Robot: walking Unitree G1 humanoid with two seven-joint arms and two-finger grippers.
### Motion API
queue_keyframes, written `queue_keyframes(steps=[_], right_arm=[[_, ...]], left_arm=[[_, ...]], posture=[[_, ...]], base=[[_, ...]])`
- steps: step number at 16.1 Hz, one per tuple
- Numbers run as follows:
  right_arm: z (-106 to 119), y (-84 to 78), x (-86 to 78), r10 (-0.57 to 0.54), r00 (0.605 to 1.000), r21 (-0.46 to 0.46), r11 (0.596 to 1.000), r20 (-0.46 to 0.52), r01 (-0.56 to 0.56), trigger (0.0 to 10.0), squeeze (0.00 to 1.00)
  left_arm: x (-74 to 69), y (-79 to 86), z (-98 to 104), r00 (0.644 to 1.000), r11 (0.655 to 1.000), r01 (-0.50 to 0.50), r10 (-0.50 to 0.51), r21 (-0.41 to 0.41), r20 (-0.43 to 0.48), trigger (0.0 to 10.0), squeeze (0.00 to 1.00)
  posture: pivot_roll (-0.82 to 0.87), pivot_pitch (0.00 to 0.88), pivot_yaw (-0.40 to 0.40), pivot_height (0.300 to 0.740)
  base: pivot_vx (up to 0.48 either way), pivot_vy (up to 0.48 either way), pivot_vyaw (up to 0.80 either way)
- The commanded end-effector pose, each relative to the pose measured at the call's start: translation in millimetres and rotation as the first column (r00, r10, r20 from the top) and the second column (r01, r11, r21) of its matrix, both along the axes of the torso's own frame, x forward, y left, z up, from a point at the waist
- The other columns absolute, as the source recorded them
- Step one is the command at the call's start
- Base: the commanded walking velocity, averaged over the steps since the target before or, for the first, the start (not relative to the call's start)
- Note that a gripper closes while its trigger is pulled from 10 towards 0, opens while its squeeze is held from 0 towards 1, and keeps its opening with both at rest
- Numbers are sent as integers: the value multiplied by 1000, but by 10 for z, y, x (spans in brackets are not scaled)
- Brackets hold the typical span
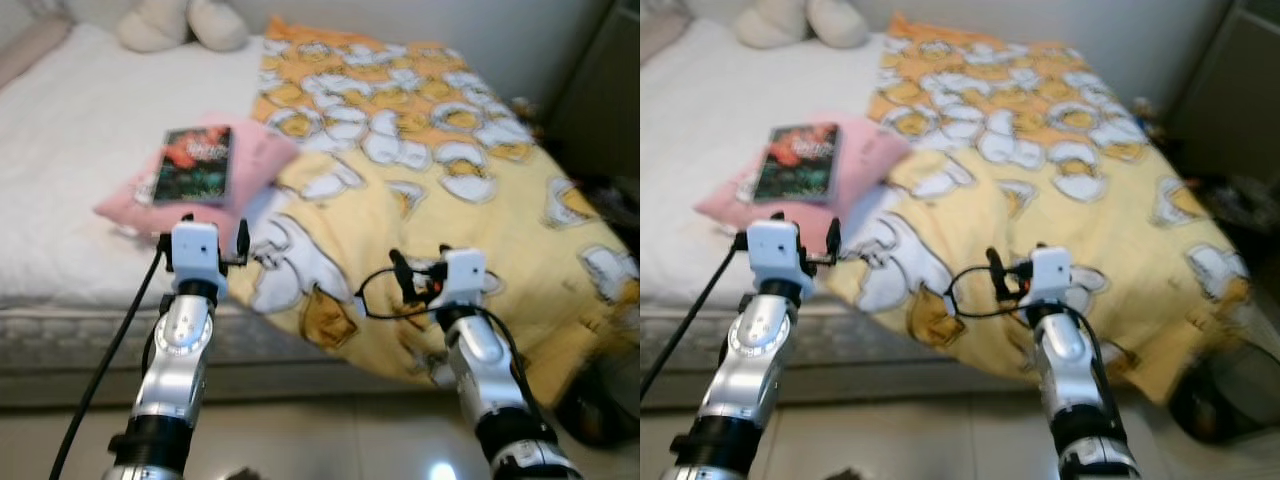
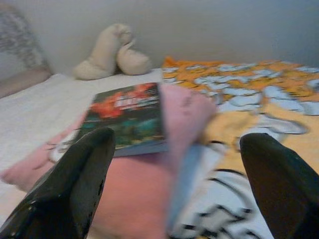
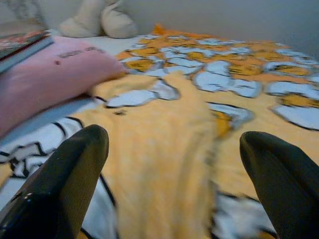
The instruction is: Clean up the room
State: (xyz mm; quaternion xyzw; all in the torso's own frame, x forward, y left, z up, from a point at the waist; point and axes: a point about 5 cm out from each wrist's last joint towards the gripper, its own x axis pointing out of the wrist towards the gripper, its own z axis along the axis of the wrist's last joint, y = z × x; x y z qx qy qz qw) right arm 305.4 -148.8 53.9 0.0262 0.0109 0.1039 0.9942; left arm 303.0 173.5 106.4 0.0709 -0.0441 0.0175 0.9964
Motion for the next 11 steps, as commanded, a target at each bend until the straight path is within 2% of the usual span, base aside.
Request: queue_keyframes(steps=[1, 5, 7, 11], right_arm=[[59, 90, 48, 22, 1000, 2, 1000, 16, -22, 10000, 0], [72, 92, 69, 36, 999, -14, 999, 14, -35, 10000, 0], [94, 89, 86, 36, 999, -21, 999, 22, -36, 10000, 0], [122, 106, 98, 42, 999, -28, 999, 35, -41, 10000, 0]], left_arm=[[21, 48, 0, 1000, 1000, -14, 15, 14, -10, 10000, 0], [10, 49, -36, 999, 1000, -26, 26, 3, -25, 10000, 0], [16, 50, -45, 999, 1000, -30, 30, -6, -31, 10000, 0], [75, 34, -24, 999, 1000, -20, 20, -2, -40, 10000, 0]], posture=[[22, 6, -47, 740], [28, 9, -58, 740], [28, 9, -58, 740], [23, 9, -56, 740]], base=[[480, 0, 0], [478, 0, 0], [307, 366, 0], [0, 480, 0]])
